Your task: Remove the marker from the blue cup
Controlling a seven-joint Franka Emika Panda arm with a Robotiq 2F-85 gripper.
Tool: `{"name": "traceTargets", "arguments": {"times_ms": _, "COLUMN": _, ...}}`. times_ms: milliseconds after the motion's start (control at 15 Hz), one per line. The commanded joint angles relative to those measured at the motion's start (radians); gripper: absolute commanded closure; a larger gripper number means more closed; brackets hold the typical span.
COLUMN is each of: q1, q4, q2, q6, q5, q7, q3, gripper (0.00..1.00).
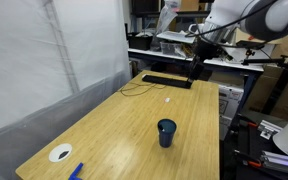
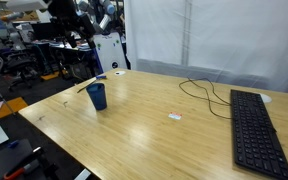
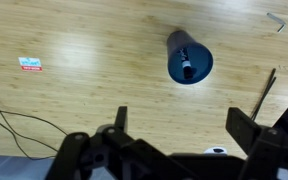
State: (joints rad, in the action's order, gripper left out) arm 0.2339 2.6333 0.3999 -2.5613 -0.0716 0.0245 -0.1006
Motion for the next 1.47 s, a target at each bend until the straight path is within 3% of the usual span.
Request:
{"name": "traceTargets", "arguments": {"times_ms": 0, "q1": 0.047, "q4": -0.018, "q2": -0.134, "q6": -0.141, "q5": -0.063, "q7": 0.076, "q3": 0.0, "gripper": 0.0}}
{"name": "traceTargets", "arguments": {"times_ms": 267, "q1": 0.088, "q4": -0.042, "q2": -0.257, "q6": -0.192, "q5": -0.129, "q7": 0.143, "q3": -0.011, "gripper": 0.0}}
{"name": "traceTargets", "arguments": {"times_ms": 800, "q1": 0.056, "q4": -0.124, "q2": -0.41, "q6": -0.196, "q5": -0.144, "q7": 0.202, "q3": -0.046, "gripper": 0.0}}
{"name": "traceTargets", "arguments": {"times_ms": 867, "q1": 0.05, "q4": -0.095, "q2": -0.381, "q6": -0.188, "q5": -0.11, "q7": 0.152, "q3": -0.053, "gripper": 0.0}}
{"name": "traceTargets", "arguments": {"times_ms": 1400, "q1": 0.047, "q4": -0.101, "q2": -0.406, "q6": -0.206, "q5": -0.14, "q7": 0.179, "q3": -0.066, "gripper": 0.0}}
